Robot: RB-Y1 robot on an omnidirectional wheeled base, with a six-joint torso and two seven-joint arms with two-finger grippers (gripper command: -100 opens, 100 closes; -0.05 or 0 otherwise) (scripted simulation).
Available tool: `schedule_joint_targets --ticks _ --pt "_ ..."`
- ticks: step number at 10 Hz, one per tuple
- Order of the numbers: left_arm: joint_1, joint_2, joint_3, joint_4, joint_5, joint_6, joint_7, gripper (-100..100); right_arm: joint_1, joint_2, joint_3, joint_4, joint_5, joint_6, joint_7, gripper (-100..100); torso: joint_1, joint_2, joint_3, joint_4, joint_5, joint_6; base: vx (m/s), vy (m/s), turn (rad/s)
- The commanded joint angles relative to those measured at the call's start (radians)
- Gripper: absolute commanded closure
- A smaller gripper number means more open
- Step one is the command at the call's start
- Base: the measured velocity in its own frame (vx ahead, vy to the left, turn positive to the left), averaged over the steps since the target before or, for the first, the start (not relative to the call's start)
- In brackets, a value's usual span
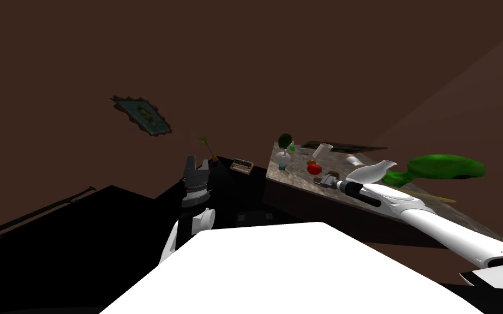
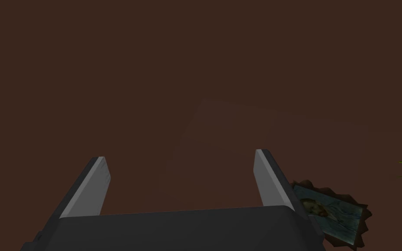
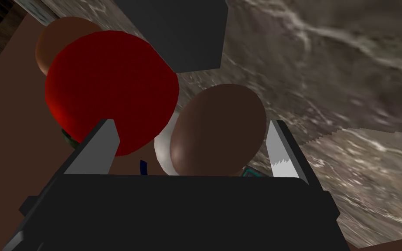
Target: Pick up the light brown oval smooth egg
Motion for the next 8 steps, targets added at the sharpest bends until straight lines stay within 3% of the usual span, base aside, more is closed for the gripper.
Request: schedule_joint_targets --ticks 1,2,3,7,8 --pt "0.000 0.000 0.000 0.000 0.000 0.000 0.000 0 -0.006 0.002 0.003 0.032 -0.020 0.001 0.013 -100 0.000 0.000 0.000 0.000 0.000 0.000 -0.058 -0.004 0.154" --pt "0.000 0.000 0.000 0.000 0.000 0.000 0.000 0 -0.007 0.005 0.001 0.027 -0.012 -0.003 0.012 -100 0.000 0.000 0.000 0.000 0.000 0.000 -0.025 -0.004 0.027" --pt "0.000 0.000 0.000 0.000 0.000 0.000 0.000 0 -0.008 0.005 0.001 0.030 -0.013 -0.004 0.014 100 0.000 -0.002 -0.001 0.000 0.000 0.001 -0.007 0.003 -0.004" --pt "0.000 0.000 0.000 0.000 0.000 0.000 0.000 0 -0.007 0.005 0.002 0.030 -0.013 -0.004 0.013 100 0.000 -0.004 -0.002 -0.001 0.000 0.001 0.000 0.000 0.000" --pt "0.000 0.000 0.000 0.000 0.000 0.000 0.000 0 -0.007 0.005 0.002 0.030 -0.013 -0.004 0.013 0 0.000 -0.004 -0.002 -0.001 0.000 0.001 0.000 0.000 0.000"
